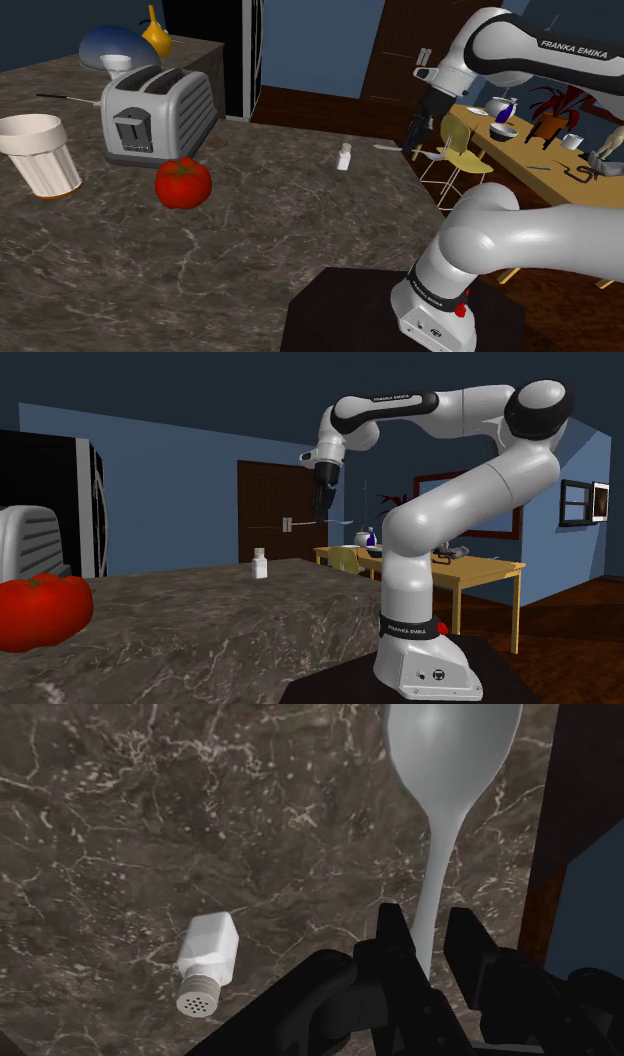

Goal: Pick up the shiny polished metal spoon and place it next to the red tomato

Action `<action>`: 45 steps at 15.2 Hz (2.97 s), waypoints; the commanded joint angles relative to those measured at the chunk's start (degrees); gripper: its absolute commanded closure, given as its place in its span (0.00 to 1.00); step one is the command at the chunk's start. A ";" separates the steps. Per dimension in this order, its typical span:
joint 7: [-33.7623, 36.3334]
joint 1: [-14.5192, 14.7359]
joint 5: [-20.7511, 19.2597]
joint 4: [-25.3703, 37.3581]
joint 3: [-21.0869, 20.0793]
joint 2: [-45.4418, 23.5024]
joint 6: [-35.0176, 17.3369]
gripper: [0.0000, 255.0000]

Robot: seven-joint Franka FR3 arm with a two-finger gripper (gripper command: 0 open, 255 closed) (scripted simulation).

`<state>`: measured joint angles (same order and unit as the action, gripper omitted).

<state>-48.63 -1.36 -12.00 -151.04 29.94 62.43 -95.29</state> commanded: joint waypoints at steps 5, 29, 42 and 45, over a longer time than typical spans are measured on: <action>4.93 5.81 4.35 2.00 -3.22 -7.76 -6.43 1.00; 14.12 25.72 23.23 34.99 -7.99 -55.78 -21.87 1.00; 12.93 26.65 28.66 42.74 -8.78 -68.19 -25.52 1.00; 12.18 26.63 29.31 41.23 -8.87 -68.86 -27.56 1.00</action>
<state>-36.13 25.31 17.05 -109.40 21.08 -6.12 -122.16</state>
